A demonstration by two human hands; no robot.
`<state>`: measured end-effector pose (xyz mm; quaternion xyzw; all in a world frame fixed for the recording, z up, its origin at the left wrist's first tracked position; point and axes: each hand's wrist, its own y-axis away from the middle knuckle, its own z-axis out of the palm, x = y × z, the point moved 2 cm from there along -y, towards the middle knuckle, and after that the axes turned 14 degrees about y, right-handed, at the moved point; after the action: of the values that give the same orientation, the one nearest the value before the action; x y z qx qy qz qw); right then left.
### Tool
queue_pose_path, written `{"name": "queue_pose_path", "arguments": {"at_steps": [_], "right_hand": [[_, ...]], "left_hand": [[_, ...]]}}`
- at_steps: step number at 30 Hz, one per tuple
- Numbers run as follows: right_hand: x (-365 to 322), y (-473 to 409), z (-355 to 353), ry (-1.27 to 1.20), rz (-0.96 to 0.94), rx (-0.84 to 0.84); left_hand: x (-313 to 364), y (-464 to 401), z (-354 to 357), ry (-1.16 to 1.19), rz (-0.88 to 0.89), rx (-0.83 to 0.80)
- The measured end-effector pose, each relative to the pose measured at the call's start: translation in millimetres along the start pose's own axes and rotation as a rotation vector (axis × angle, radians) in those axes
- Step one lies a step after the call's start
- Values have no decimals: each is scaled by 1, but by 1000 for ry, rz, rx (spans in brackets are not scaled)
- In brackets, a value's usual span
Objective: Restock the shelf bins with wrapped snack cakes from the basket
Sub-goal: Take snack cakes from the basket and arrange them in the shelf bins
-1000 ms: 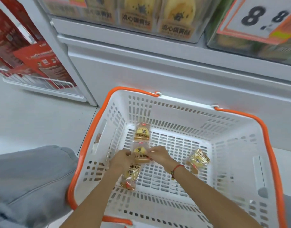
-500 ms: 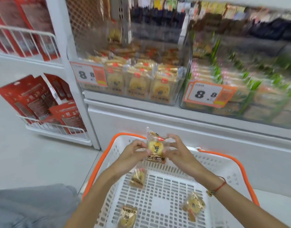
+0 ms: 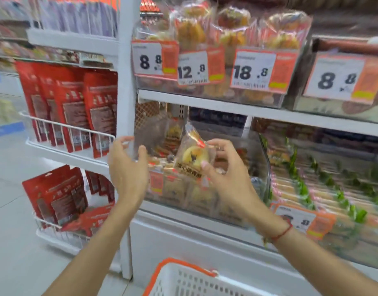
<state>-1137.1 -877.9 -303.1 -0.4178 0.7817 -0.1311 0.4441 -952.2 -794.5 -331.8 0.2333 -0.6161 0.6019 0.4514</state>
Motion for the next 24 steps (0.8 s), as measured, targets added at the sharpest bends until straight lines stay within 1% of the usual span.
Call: {"name": "queue_pose_path", "arguments": {"at_steps": [2,4,6,9,11,14,17,21,24], "right_hand": [[1,-33,8,5,83,-48],[7,-66,21,29,152,-97],[16,-96,35,75,201,-124],[30,-140,70,64,273,-194],[40,-165,90,68,273,-174],[58,-192,121,190,230,-140],[71,-206,142,252,165,-120],[81,-221,159,297,120,-19],[77,-220,163,382,87,76]], "left_hand": [[-11,-27,1,-136,100,-9],[-27,-46,2,-196,162,-57],[-39,-56,5,-204,217,-84],[-53,-65,6,-162,243,-36],[-57,-66,7,-122,243,-5],[-62,-68,11,-101,246,28],[-64,-68,14,-90,235,48],[-66,-67,16,-74,242,62],[-66,-67,18,-62,239,66]]}}
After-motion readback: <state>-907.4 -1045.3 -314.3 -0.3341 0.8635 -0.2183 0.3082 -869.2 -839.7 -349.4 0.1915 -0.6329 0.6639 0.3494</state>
